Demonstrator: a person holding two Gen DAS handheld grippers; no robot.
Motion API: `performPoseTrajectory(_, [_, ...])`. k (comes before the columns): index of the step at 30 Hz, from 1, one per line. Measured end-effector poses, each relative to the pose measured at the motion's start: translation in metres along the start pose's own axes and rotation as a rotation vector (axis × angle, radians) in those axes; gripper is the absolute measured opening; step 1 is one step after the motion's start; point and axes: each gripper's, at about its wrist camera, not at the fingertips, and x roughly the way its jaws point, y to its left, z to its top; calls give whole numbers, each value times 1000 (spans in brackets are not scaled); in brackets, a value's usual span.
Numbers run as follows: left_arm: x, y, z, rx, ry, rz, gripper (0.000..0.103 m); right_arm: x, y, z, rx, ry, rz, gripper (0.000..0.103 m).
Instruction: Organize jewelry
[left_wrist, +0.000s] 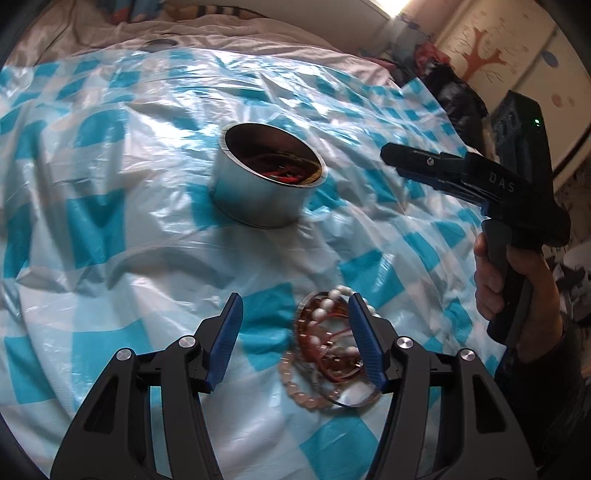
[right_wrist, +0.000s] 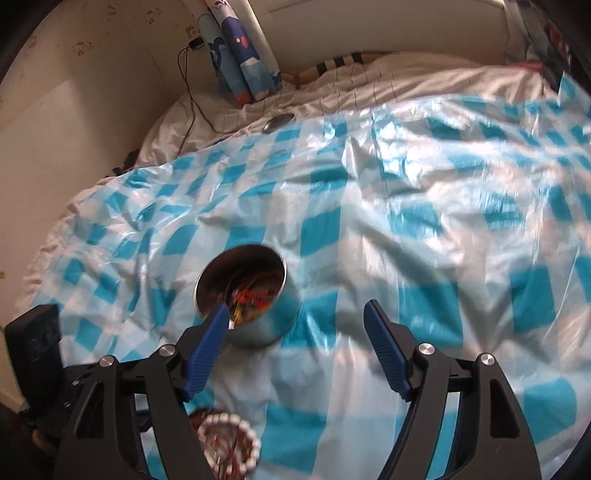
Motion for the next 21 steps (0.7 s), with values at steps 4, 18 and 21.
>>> performPoseTrajectory(4, [2, -4, -3, 0, 11, -22, 56, -8, -1, -17, 0, 88, 147, 72])
performPoseTrajectory(18, [2, -36, -43, 193, 121, 120, 26, -25, 8, -45, -88, 137, 119, 72])
performPoseTrajectory(21, [1, -31, -45, 172, 97, 126, 19, -23, 16, -46, -110, 146, 118, 72])
